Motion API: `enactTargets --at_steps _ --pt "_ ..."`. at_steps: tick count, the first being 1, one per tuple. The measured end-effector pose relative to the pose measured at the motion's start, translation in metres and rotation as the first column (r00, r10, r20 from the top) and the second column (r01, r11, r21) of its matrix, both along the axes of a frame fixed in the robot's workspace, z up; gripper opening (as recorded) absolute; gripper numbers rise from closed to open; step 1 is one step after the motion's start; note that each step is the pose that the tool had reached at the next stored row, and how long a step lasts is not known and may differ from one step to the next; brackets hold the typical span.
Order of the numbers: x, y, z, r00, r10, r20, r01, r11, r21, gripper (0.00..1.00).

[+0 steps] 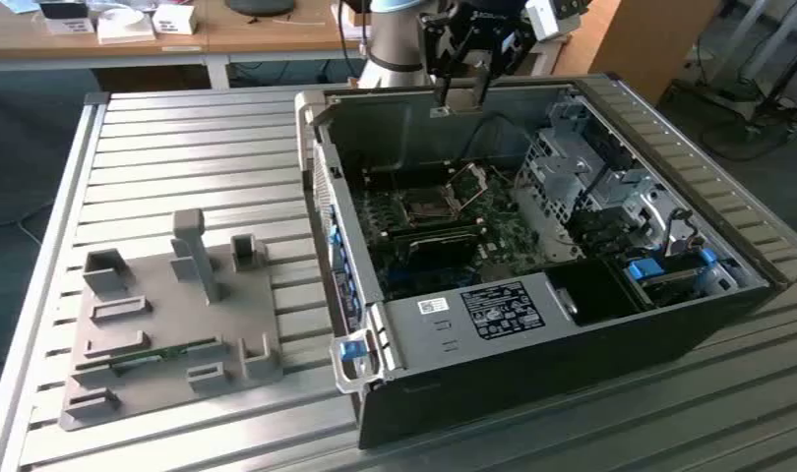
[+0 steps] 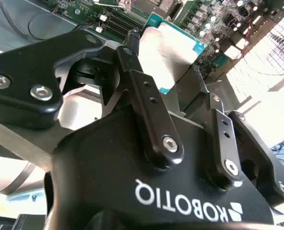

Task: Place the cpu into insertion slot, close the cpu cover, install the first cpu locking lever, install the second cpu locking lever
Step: 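Place the cpu into insertion slot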

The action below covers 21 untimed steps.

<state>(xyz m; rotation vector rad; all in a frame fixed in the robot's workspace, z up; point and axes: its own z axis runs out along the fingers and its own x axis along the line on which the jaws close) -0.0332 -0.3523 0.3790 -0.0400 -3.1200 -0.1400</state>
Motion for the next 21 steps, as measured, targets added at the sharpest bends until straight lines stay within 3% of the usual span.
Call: enactTargets --at_steps 16,21 --pt "0.0 0.0 -0.0009 1.0 0.0 0.0003 0.0 1.0 0.0006 0.54" --pt "0.0001 0.0 -0.0032 1.0 0.0 0.0067 0.0 1.0 0.0007 0.54"
